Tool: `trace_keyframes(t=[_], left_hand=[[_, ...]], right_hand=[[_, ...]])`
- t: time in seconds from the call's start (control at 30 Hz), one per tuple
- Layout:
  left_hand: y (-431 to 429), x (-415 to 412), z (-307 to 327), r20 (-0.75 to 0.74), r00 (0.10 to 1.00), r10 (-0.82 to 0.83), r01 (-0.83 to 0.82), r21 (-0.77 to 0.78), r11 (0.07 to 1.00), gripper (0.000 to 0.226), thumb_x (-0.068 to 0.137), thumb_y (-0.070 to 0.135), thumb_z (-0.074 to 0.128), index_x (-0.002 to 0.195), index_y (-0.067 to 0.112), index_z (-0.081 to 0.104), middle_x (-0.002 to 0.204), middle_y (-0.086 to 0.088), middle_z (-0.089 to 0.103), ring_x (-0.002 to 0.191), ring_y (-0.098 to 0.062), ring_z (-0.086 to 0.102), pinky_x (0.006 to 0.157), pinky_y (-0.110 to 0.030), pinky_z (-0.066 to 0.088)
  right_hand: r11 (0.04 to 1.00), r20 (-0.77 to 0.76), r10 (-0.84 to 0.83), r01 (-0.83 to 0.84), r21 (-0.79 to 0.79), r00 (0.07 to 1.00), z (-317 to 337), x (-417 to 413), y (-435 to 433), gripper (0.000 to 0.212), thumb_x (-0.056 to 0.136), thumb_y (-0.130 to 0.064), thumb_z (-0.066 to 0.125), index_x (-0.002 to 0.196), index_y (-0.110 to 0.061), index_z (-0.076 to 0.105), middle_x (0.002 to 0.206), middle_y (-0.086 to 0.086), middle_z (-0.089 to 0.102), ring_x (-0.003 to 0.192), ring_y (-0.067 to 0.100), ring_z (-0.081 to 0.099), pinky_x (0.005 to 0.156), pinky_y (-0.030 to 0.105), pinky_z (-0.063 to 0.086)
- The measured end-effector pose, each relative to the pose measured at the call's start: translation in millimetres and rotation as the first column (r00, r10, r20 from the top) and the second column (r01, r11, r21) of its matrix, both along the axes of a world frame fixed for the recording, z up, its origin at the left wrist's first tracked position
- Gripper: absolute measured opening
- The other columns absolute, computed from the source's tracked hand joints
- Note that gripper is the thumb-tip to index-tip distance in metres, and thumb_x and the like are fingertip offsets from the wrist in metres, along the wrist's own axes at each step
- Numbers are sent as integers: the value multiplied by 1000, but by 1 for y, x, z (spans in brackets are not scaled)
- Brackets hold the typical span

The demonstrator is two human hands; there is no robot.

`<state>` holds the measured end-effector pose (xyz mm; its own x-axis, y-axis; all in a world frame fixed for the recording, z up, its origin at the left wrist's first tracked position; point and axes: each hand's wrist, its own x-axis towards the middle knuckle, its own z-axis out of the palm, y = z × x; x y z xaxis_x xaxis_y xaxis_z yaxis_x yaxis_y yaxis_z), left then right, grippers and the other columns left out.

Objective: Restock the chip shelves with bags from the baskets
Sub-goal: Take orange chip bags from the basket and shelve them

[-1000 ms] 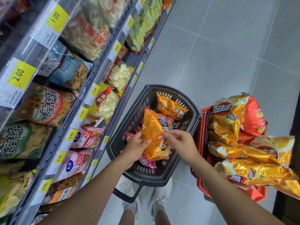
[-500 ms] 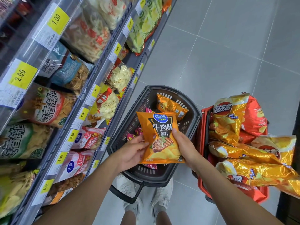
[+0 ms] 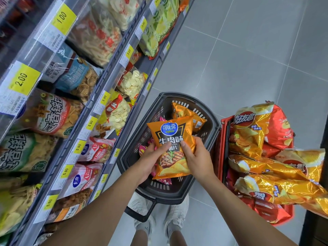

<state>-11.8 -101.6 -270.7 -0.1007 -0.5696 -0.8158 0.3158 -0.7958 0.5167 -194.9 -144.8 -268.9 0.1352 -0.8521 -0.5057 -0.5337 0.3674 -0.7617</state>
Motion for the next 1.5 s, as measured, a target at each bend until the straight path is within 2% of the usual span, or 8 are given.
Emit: trace_keyframes(t=[0.37,0.53,0.73,1.03,1.1,1.2,1.33,1.5], left_hand=[[-1,3,-3,70,995,76,-78,26,997,63,73,52,82,128,26,64,112,-3,80,104,-26,77,98,-51,59],[1,5,-5,-15,987,159,-158,59,986,64,78,43,82,135,24,59,118,-7,78,109,-31,75,100,-56,57],[-9,5,-6,-35,991,132,-130,53,990,58,79,33,83,131,28,59,114,-6,79,104,-29,77,87,-46,61],[-23,25,-20,63,979,196,-200,59,978,44,86,25,82,126,20,65,110,-10,79,99,-32,77,85,-49,63],[-27,31,-25,127,970,207,-215,46,976,43,87,25,83,126,19,66,110,-9,80,98,-31,78,87,-52,62],[-32,40,-33,283,930,236,-246,0,969,39,86,24,85,121,20,68,106,-8,80,90,-26,79,82,-47,64],[-37,51,-47,480,840,253,-233,-102,967,32,86,28,85,109,33,64,100,10,76,89,-10,74,80,-34,59],[-36,55,-67,555,785,276,-220,-167,961,34,86,30,85,106,40,60,100,21,71,94,0,69,92,-38,57]], right_hand=[[993,143,-81,68,94,986,-5,7,3,40,84,-77,56,109,-46,58,103,-12,75,92,12,74,83,51,61],[992,173,-86,69,106,981,-6,13,1,28,93,-62,60,112,-40,59,105,-11,76,93,12,75,84,50,61],[989,182,-93,71,129,979,-14,17,-10,21,97,-55,60,113,-41,59,106,-11,76,95,12,74,85,49,61],[935,230,-25,-59,349,973,-30,22,-48,39,93,-56,58,122,-30,60,114,3,75,98,21,75,93,52,59],[920,158,92,-144,365,983,-34,21,-62,39,99,-60,47,117,-29,62,114,4,74,99,21,73,93,50,59],[939,-133,293,-259,227,947,-50,11,-85,52,105,-59,36,127,-20,62,122,-2,68,108,13,62,97,35,48],[912,-465,397,-398,101,791,-88,-3,-131,41,100,-29,62,136,-10,57,120,10,67,106,27,63,86,33,49],[846,-615,473,-520,116,631,-143,-6,-170,54,87,-29,75,133,-11,54,130,18,60,119,37,57,101,47,49]])
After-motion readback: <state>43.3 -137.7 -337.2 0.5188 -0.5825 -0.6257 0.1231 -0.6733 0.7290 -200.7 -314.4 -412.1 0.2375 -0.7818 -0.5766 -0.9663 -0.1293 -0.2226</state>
